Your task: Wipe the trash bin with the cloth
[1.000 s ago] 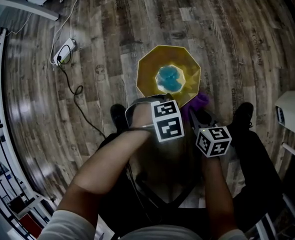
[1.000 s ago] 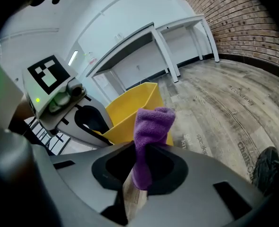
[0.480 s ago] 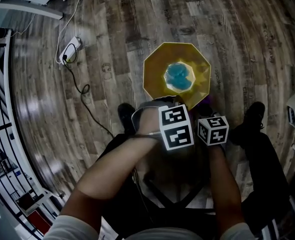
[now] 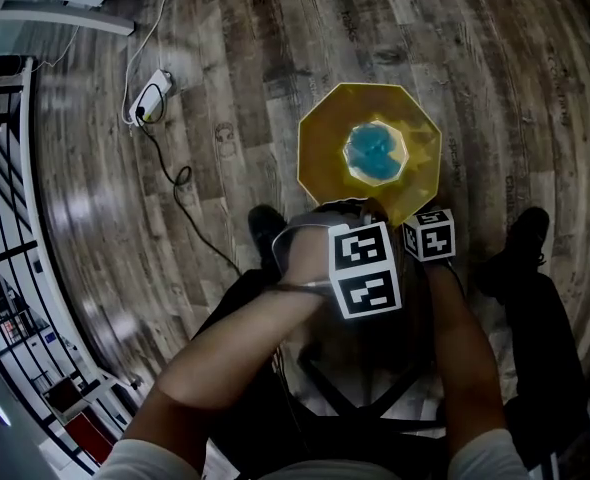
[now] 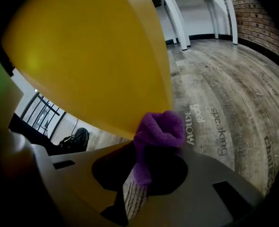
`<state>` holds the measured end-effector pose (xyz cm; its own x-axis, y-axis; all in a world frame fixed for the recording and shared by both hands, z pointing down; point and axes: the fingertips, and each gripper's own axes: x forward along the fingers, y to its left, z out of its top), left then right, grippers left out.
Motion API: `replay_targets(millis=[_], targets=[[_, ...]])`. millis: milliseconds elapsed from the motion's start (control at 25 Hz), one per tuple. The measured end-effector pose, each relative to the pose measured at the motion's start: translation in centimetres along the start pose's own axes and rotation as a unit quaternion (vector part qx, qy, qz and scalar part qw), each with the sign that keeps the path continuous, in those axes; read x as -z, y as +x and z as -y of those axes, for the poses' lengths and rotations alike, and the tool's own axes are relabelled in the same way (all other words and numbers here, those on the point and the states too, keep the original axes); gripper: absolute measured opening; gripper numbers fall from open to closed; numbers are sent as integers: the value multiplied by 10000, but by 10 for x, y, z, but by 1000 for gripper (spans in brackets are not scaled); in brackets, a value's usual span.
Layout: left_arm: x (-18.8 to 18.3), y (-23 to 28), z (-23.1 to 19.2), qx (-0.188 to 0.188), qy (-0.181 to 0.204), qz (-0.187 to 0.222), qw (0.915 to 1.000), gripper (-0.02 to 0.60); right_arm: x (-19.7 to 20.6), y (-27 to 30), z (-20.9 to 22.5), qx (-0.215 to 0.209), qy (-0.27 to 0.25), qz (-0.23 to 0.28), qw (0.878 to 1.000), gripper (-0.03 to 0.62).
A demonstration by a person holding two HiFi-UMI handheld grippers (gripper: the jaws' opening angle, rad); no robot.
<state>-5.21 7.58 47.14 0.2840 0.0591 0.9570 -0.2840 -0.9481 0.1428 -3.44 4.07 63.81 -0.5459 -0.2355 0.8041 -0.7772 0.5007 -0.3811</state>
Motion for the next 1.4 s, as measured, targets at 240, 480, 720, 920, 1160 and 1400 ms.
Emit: replay_targets(millis=[240, 480, 720, 920, 1160, 1400], targets=[[0, -1, 0, -48, -17, 68, 10000, 41, 11, 29, 10, -14, 189, -420, 9989, 67], [2, -13, 4, -26, 427, 389, 9983, 128, 9, 29, 11, -22, 97, -573, 9983, 67], [38, -35, -10, -500, 1207, 84, 9914, 187, 1, -3, 22, 233, 50, -177, 9996, 67], [57, -24, -27, -761, 1216, -65, 9896, 186, 10, -26, 14, 218, 290, -83, 9993, 66], [54, -16, -25, -658, 1018, -91, 9926, 107, 19, -49, 8, 244, 373, -67, 9990, 67], [41, -9, -9, -223, 312, -135, 9992, 67, 14, -69, 4, 271, 444, 86, 9986, 66]])
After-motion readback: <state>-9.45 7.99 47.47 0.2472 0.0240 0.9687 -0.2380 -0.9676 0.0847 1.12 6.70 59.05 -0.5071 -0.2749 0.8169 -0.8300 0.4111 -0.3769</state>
